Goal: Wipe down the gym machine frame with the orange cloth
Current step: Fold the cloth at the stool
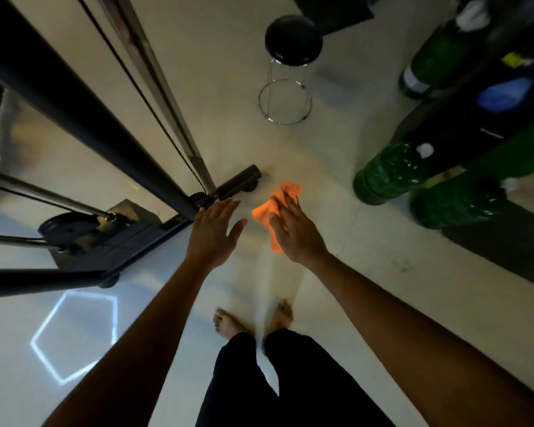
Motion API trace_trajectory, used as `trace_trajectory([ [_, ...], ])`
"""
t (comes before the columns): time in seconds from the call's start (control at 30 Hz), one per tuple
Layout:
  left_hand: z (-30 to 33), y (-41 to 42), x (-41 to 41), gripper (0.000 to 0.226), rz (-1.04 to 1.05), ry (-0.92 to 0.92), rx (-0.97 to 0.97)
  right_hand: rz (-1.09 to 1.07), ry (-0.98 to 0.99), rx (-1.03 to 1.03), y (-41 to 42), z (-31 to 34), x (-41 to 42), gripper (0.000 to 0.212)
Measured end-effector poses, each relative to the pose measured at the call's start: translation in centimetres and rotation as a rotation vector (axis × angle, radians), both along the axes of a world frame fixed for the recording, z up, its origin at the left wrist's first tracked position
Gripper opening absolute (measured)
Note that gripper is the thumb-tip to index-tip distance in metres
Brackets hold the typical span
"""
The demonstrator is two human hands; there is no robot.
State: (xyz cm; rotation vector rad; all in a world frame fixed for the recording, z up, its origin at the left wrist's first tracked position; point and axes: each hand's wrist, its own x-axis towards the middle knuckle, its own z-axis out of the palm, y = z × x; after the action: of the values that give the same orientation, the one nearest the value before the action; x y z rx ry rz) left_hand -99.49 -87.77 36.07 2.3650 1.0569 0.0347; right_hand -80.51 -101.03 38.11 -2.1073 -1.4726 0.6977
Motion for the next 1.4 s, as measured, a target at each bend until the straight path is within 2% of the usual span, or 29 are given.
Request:
trace_trajectory([
  [0.13, 4.6, -1.8, 4.1, 0.062, -0.051, -0.007, 0.036, 0.098, -0.190, 0.001, -3.1, 2.3, 4.4, 0.041],
  [0.2, 5.8, -1.8, 6.3, 0.062, -0.087, -0.011, 0.056, 0.026, -0.089, 0.006, -3.8, 3.6, 6.3, 0.044],
  [0.3, 6.6, -0.9, 9.9, 0.064, -0.113, -0.021, 0.075, -0.167, -0.043, 0.012, -3.3, 5.6, 9.2, 0.056],
  [0.47, 7.1, 3.6, 17.2, 0.060, -0.130, -0.027, 0.043, -0.221, -0.068, -0.031, -0.2, 6.2, 15.7, 0.056],
  [0.63, 7.1, 10.6, 25.3, 0.062, -0.216, -0.066, 0.110, -0.233, -0.125, -0.014, 5.5, 5.7, 23.7, 0.066],
  [0.97, 7.5, 25.8, 42.3, 0.062, -0.331, -0.043, 0.103, -0.376, -0.119, 0.027, 19.2, 7.0, 39.2, 0.053],
  [1.1, 6.8, 31.5, 48.6, 0.061, -0.312, -0.041, 0.124, -0.361, -0.090, 0.021, 25.3, 6.7, 45.5, 0.054],
  [1.4, 5.8, 43.3, 60.5, 0.061, -0.151, 0.013, 0.128, -0.172, -0.045, 0.049, 39.7, 6.6, 61.0, 0.050],
])
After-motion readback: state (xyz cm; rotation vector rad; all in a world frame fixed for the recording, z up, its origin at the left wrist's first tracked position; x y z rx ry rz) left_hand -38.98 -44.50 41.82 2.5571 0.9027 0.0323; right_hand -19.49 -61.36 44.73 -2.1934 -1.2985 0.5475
